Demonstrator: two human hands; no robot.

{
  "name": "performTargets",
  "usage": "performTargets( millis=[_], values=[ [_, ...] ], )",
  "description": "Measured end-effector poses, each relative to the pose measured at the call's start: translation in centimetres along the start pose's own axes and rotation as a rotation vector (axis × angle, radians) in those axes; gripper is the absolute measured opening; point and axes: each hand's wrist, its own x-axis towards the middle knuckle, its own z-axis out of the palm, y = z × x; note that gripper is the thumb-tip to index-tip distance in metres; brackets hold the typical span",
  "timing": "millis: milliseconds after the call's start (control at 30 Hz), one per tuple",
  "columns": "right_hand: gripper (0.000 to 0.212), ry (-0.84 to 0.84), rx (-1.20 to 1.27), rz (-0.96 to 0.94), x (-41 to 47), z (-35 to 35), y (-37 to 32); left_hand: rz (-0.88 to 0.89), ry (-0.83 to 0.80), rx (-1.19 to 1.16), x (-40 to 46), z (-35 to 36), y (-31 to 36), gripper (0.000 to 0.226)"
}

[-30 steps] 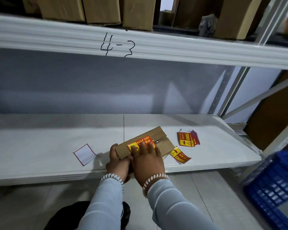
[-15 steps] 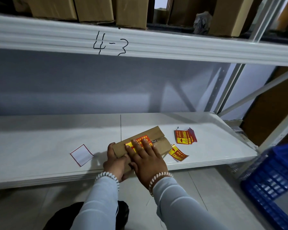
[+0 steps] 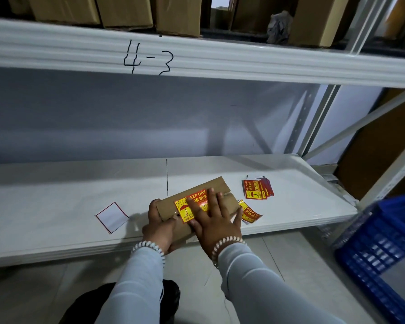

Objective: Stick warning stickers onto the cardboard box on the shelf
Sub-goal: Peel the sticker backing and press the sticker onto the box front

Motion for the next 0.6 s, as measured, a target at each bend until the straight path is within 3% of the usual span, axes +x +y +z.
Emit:
performTargets(
  millis=[233,333,433,600],
  values=[
    [0.067,-0.017,0.098,0.151,-0.3,0.3,2.1,0.018,-0.032,-0.036,-0.2,-0.1,-0.1,0.049],
    [0.072,0.100,0.286,0.222,-0.1,-0.5,2.6,0.029,0.003,-0.084,-0.4,0.1,-0.1,0.055],
    [0.094,0.172,0.550,0.430,0.9,-1.8,3.0,0.028,0.025,-0.160,-1.3,0.8,0.3,0.050],
    [0.115,0.143,0.587,0.620,1.7,-1.4,1.8,0.123,0.143,-0.152,-2.5,3.2,1.1,0.084]
  ],
)
